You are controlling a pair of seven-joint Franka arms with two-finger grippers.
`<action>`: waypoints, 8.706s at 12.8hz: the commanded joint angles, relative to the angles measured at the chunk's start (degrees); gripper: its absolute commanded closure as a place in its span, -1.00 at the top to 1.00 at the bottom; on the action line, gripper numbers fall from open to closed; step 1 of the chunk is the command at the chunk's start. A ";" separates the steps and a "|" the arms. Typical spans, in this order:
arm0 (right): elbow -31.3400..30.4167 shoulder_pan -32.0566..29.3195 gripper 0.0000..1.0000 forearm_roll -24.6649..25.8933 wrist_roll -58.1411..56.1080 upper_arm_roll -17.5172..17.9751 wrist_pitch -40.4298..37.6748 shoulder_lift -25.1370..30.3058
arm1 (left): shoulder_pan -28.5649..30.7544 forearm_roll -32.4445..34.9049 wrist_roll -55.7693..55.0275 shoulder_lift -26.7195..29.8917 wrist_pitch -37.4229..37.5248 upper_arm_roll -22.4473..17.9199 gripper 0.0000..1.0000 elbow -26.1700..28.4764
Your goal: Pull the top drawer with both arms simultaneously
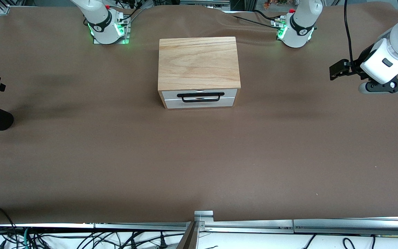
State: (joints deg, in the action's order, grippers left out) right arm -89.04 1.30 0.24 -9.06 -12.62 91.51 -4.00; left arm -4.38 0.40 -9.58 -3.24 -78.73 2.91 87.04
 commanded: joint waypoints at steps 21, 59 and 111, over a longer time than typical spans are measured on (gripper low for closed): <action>1.32 -0.07 1.00 0.64 -1.05 0.84 -0.28 -0.48 | 2.62 -0.58 0.53 7.28 -9.16 -0.10 1.00 11.31; -15.72 7.57 1.00 -75.10 -30.66 3.13 2.53 -25.62 | 5.61 -49.99 30.09 -8.08 -52.75 10.62 1.00 43.04; -22.23 22.26 -0.74 -101.67 -61.87 11.04 0.25 -37.13 | 3.24 -105.61 82.09 -24.36 -37.46 21.61 -1.00 41.37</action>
State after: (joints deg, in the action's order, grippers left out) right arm -110.60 23.72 -100.27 -69.54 -1.59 92.16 -41.05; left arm -1.58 -103.76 70.39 -29.19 -118.44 24.17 126.79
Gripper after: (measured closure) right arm 0.780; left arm 0.899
